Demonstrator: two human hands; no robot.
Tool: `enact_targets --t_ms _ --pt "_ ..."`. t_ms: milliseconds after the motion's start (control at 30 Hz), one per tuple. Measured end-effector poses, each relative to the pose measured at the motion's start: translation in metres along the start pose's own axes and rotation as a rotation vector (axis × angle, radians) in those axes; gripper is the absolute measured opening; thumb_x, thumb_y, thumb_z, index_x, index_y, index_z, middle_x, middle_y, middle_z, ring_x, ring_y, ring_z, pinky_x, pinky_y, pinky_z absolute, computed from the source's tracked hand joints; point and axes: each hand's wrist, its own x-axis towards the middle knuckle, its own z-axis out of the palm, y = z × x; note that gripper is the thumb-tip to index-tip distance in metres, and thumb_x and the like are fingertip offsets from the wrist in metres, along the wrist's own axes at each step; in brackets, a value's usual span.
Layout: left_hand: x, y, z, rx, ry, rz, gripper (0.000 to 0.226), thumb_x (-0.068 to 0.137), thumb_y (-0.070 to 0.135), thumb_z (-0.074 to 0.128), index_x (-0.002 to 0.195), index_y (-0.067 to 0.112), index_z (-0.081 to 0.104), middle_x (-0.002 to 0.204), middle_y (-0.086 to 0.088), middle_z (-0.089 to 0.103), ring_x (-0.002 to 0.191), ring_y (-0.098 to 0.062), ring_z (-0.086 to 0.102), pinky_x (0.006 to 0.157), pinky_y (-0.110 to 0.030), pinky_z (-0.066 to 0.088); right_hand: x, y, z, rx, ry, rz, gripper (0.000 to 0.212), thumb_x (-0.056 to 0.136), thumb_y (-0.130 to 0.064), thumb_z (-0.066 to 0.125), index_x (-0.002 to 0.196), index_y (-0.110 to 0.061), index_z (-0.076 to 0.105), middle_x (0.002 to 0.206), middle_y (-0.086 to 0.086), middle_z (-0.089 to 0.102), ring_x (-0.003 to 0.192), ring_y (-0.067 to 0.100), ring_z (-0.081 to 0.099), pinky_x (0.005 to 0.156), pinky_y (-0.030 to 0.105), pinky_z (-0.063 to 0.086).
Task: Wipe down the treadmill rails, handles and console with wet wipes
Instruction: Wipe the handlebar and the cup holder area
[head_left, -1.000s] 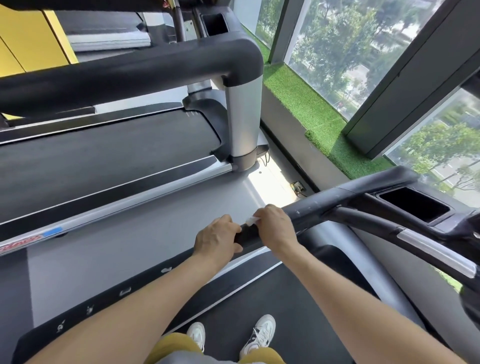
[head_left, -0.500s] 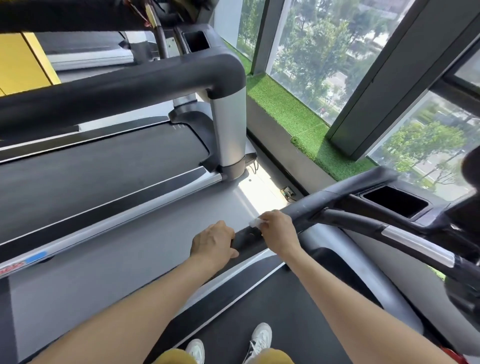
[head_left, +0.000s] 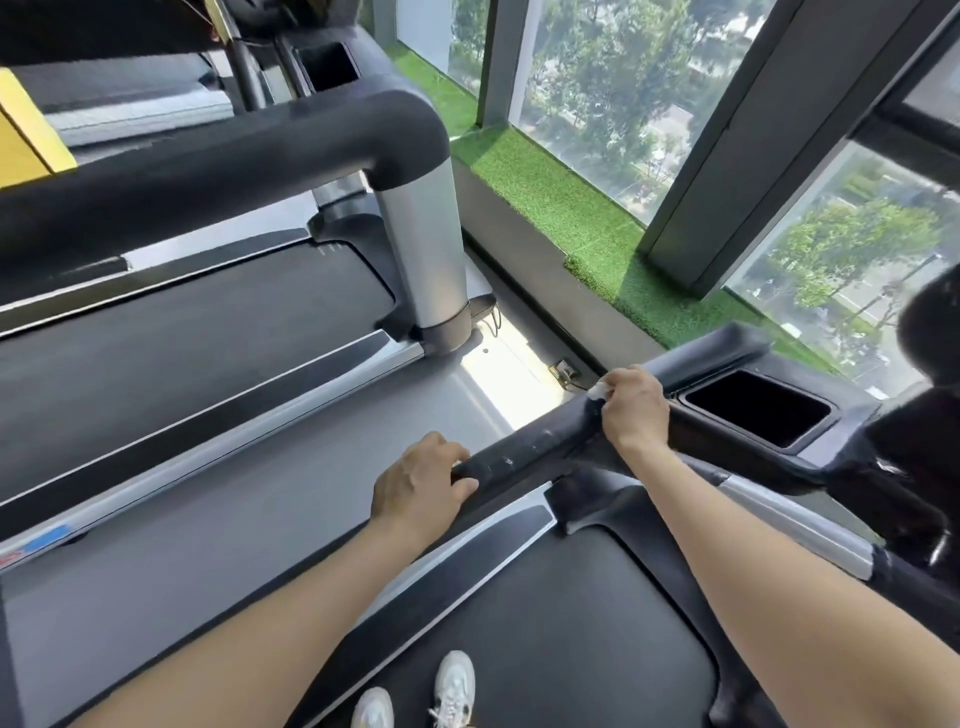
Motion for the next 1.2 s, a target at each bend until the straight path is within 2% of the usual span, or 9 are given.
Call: enact_targets --t_ms 200,333,533,800,900,967,1033,1133,1200 --pt "-0.006 -0.009 0.006 -0.023 0.001 0.005 0.028 0.093 0.039 0.055 0.118 0.028 0.059 0.112 0.008 0.054 0.103 -0.015 0.052 0.08 -0.03 0.043 -0.019 -0.007 0.007 -0.005 -0.007 -0.02 0.029 0.085 0.006 0.049 0.099 -0.008 0.071 0.106 0.009 0.065 0.098 0.027 0.059 0.08 0.028 0.043" --pt "-0.012 -0.02 0.003 -0.019 -0.002 0.037 0.027 0.093 0.038 0.055 0.117 0.028 0.059 0.11 0.009 0.054 0.101 -0.014 0.053 0.076 -0.027 0.04 -0.047 -0.027 0.014 0.05 -0.073 -0.062 0.034 0.084 0.008 0.05 0.101 -0.012 0.072 0.11 0.008 0.064 0.103 0.027 0.057 0.087 0.031 0.043" --pt "-0.035 -0.053 -0.01 -0.011 -0.028 0.065 0.025 0.093 0.037 0.055 0.115 0.028 0.06 0.11 0.009 0.054 0.102 -0.015 0.052 0.075 -0.027 0.037 -0.106 -0.066 0.036 0.19 -0.115 -0.044 0.036 0.083 0.013 0.049 0.089 -0.013 0.074 0.101 0.004 0.063 0.093 0.025 0.058 0.081 0.03 0.047" --pt "-0.066 -0.099 -0.022 -0.002 -0.068 0.067 0.025 0.091 0.035 0.057 0.116 0.029 0.059 0.11 0.008 0.052 0.103 -0.016 0.053 0.077 -0.029 0.039 -0.174 -0.108 0.063 0.211 -0.159 -0.063 0.038 0.081 0.013 0.049 0.09 -0.015 0.074 0.1 0.0 0.062 0.092 0.021 0.056 0.075 0.025 0.043" --pt "-0.071 -0.106 -0.024 -0.008 -0.081 0.065 0.025 0.091 0.034 0.058 0.116 0.029 0.06 0.111 0.008 0.052 0.105 -0.017 0.053 0.078 -0.029 0.039 -0.189 -0.116 0.068 0.26 -0.235 -0.087 0.033 0.084 0.008 0.052 0.087 -0.017 0.074 0.1 -0.002 0.064 0.09 0.019 0.058 0.073 0.023 0.044" --pt "-0.072 -0.106 -0.026 -0.014 -0.084 0.071 0.026 0.091 0.034 0.058 0.116 0.03 0.06 0.111 0.007 0.052 0.106 -0.018 0.054 0.079 -0.029 0.04 -0.193 -0.118 0.069 0.339 -0.354 -0.082 0.024 0.089 -0.002 0.057 0.093 -0.018 0.074 0.099 0.001 0.068 0.083 0.016 0.06 0.07 0.024 0.047" --pt "-0.071 -0.105 -0.028 -0.022 -0.071 0.072 0.03 0.09 0.035 0.059 0.12 0.029 0.059 0.114 0.006 0.053 0.109 -0.017 0.054 0.083 -0.031 0.043 -0.189 -0.115 0.065 0.445 -0.404 -0.058 0.019 0.091 -0.008 0.059 0.101 -0.014 0.073 0.096 0.004 0.069 0.074 0.012 0.056 0.063 0.019 0.043" --pt "-0.071 -0.103 -0.032 -0.045 -0.044 0.052 0.038 0.09 0.036 0.06 0.126 0.024 0.056 0.12 0.006 0.054 0.113 -0.015 0.054 0.091 -0.032 0.044 -0.163 -0.103 0.049 0.523 -0.255 0.049 0.019 0.093 -0.009 0.057 0.107 -0.01 0.07 0.106 0.005 0.065 0.087 0.016 0.059 0.069 0.02 0.042" --pt "-0.074 -0.102 -0.034 -0.053 -0.031 0.039 0.039 0.091 0.037 0.059 0.127 0.024 0.056 0.121 0.006 0.054 0.113 -0.015 0.054 0.092 -0.032 0.044 -0.143 -0.093 0.042 0.476 -0.178 0.066 0.021 0.092 -0.004 0.054 0.105 -0.011 0.07 0.109 0.005 0.064 0.096 0.02 0.06 0.076 0.025 0.045"
